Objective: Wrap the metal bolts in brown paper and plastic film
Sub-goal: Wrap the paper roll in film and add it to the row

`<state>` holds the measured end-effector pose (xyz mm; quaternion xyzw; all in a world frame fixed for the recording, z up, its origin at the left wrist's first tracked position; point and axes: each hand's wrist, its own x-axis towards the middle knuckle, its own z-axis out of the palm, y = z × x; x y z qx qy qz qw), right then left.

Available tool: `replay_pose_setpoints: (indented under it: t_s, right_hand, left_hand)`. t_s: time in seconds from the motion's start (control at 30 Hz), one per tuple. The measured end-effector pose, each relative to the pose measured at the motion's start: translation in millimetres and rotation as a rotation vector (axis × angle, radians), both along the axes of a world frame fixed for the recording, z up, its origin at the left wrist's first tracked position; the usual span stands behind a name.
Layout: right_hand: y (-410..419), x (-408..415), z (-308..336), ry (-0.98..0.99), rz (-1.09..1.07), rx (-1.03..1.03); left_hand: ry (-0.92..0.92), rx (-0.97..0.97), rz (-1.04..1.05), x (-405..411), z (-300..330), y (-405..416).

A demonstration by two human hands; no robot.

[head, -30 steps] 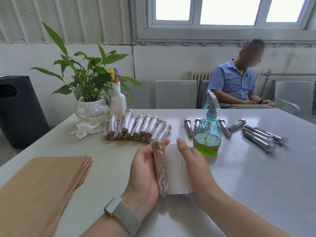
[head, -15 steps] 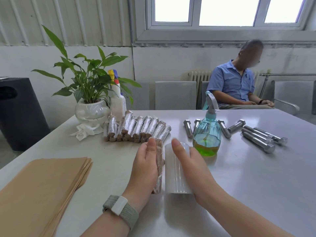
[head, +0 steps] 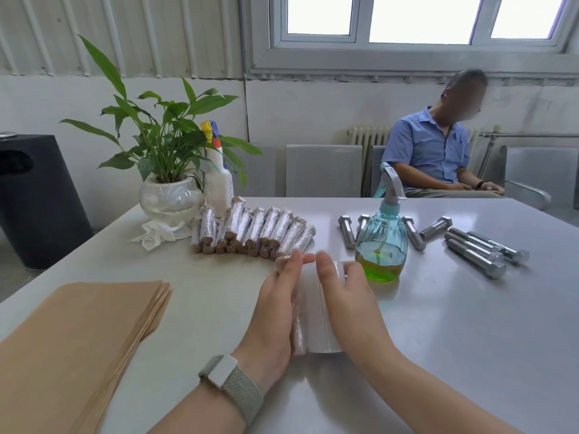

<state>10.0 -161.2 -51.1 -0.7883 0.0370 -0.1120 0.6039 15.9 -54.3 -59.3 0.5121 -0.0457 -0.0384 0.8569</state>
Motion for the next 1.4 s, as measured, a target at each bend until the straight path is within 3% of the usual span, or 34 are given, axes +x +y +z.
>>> replay_pose_setpoints:
  t_s: [0.13, 0.27, 0.53, 0.7, 0.83, 1.0, 1.13, 1.23, 1.4]
  right_hand:
    - [-6, 3, 3, 0.085, 0.200, 0.238]
    - [-10, 2, 3, 0.109, 0.394, 0.262]
    - [-4, 1, -4, -0.076, 0.191, 0.139]
    - [1, 1, -8, -0.169, 0.089, 0.003]
    - [-6, 10, -7, -0.057, 0.073, 0.017]
    - [-8, 9, -1, 0.113, 0.122, 0.268]
    - [-14, 6, 1, 0.229, 0.364, 0.480]
    - [-10, 7, -3, 0.164, 0.421, 0.441]
    - [-8, 6, 3, 0.032, 0.362, 0.332]
  left_hand:
    - [0.043, -0.084, -0.009, 4, -1, 2]
    - [0.061, -0.043, 0.071, 4, 0, 5]
    - [-0.058, 0.078, 0.132, 8, -1, 5]
    - [0.045, -0.137, 0.072, 5, 1, 5]
    - [0.105, -0.239, 0.006, 9, 0, 6]
    - [0.077, -0.089, -0.006, 11, 0, 8]
    - [-0.049, 0.128, 0.137, 13, -2, 8]
    - [-0.095, 0.192, 0.227, 13, -7, 9]
    - [-0.131, 0.106, 0.253, 15, -4, 11]
